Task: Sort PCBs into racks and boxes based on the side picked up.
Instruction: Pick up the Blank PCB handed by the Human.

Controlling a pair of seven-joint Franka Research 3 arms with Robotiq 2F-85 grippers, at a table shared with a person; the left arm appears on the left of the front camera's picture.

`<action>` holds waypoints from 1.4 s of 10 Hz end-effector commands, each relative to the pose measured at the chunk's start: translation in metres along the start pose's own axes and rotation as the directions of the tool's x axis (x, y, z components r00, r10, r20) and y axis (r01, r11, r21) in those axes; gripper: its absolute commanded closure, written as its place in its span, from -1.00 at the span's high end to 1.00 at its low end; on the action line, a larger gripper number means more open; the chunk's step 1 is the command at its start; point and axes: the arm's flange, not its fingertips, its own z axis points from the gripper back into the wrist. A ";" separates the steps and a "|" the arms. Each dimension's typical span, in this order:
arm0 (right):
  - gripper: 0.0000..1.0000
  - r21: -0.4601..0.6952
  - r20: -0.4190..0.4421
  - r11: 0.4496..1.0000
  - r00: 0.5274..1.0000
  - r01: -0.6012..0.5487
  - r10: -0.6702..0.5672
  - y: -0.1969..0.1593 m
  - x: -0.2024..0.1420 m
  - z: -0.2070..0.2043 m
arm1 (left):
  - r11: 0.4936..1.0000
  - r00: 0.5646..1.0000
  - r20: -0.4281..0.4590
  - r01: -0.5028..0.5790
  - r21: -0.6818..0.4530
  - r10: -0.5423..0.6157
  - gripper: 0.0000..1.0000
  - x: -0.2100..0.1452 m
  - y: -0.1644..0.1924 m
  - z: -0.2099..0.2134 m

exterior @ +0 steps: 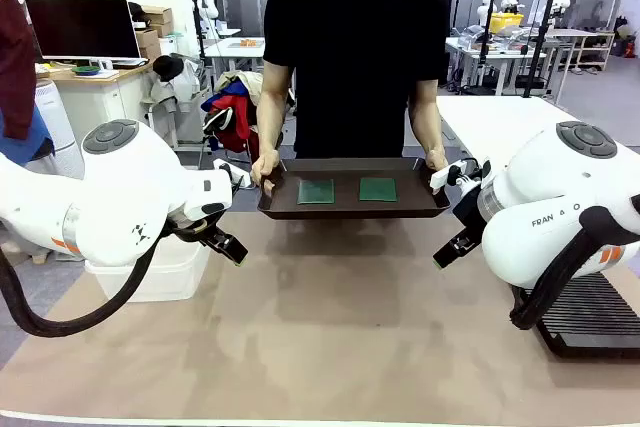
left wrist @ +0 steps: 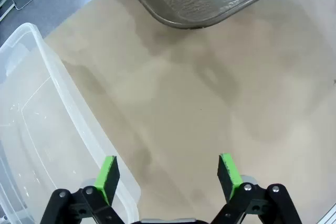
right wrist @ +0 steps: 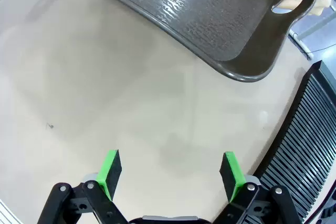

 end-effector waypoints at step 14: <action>1.00 0.000 0.000 1.000 1.000 0.000 0.000 0.000 0.000 0.000 | 1.000 1.000 0.000 0.000 0.000 0.000 1.00 0.000 0.000 0.000</action>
